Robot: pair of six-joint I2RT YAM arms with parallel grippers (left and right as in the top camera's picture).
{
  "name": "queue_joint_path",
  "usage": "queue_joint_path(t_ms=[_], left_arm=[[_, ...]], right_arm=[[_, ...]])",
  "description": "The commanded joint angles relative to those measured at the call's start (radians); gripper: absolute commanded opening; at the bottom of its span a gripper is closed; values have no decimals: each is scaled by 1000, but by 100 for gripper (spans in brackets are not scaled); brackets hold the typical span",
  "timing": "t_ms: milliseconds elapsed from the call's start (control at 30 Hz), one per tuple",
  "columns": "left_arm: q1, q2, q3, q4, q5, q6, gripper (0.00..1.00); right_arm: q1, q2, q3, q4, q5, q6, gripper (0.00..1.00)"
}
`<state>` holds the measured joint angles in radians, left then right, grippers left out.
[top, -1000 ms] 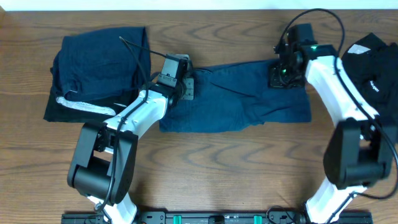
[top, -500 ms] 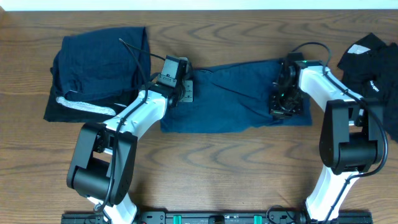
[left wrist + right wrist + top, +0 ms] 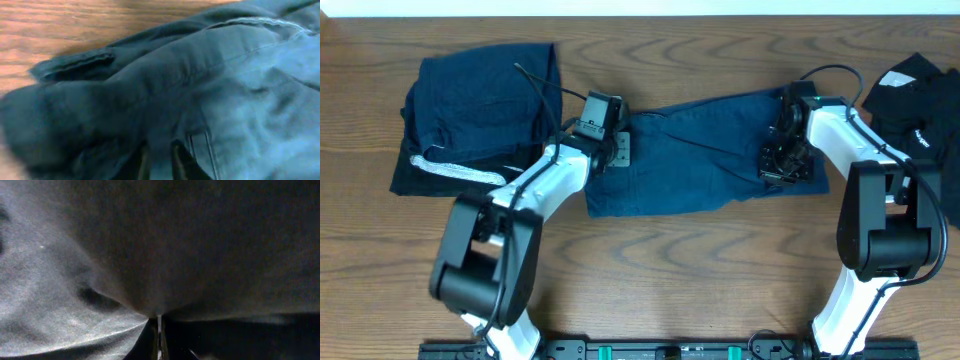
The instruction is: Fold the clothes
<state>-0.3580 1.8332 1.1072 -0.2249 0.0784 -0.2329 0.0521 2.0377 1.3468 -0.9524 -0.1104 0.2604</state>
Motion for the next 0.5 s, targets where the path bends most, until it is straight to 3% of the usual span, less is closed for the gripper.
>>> queue_joint_path(t_ms=[0, 100, 200, 333, 467], left_arm=[[2, -135, 30, -46, 0, 0, 31], [17, -214, 30, -113, 0, 12, 56], [47, -241, 30, -180, 15, 16, 69], [87, -215, 29, -264, 114, 54, 73], [94, -165, 29, -314, 121, 57, 75]], right_arm=[[10, 33, -19, 28, 69, 16, 7], [14, 33, -19, 28, 69, 16, 8], [14, 33, -19, 31, 68, 16, 9], [17, 33, -19, 43, 57, 17, 10], [23, 33, -19, 53, 46, 17, 11]])
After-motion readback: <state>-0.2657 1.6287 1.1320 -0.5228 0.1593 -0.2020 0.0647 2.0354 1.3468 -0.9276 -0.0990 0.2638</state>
